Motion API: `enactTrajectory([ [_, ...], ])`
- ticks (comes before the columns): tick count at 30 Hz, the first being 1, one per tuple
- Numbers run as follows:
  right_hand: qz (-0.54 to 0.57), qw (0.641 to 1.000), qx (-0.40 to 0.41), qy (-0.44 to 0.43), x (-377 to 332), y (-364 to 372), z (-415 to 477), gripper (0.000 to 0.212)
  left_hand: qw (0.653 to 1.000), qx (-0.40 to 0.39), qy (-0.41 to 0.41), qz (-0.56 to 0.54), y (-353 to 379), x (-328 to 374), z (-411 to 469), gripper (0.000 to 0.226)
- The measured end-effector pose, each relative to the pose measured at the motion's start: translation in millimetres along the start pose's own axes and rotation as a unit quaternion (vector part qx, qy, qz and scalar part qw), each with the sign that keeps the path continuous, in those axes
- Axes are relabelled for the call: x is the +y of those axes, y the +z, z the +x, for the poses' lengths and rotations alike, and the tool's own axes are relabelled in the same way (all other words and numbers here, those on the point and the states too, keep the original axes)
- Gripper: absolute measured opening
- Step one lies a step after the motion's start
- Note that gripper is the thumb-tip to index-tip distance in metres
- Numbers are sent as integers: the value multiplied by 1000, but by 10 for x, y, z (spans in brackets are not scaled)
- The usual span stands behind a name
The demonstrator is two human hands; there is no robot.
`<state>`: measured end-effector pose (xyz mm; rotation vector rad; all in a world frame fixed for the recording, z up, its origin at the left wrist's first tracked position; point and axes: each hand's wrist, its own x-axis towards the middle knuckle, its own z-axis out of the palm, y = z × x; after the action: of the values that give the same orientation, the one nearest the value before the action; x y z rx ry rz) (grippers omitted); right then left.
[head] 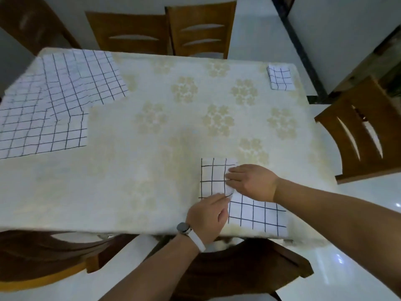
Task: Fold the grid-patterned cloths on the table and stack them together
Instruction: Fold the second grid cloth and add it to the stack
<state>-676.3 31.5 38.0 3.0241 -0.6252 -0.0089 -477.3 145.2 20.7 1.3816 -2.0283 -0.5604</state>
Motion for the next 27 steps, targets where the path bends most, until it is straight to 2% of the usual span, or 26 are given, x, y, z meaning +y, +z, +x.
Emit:
enactTrajectory([
  [3, 9, 999, 49, -21, 90, 84, -275, 26, 999, -30, -2, 27, 255, 164, 34, 33],
  [6, 23, 998, 44, -31, 240, 254, -564, 35, 998, -50, 12, 48, 544, 325, 81, 34],
  [16, 58, 995, 51, -58, 547, 632, -1495, 28, 989, -103, 81, 73, 1272, 727, 194, 28],
  [21, 48, 995, 55, -63, 596, 685, -1662, 38, 980, -134, 95, 108, 1496, 771, 239, 29],
  [24, 61, 994, 65, -56, 645, 803, -1718, 30, 974, -153, 97, 134, 1599, 829, 290, 33],
  [27, 56, 996, 43, -45, 648, 883, -1784, 34, 972, -157, 98, 147, 1718, 842, 303, 31],
])
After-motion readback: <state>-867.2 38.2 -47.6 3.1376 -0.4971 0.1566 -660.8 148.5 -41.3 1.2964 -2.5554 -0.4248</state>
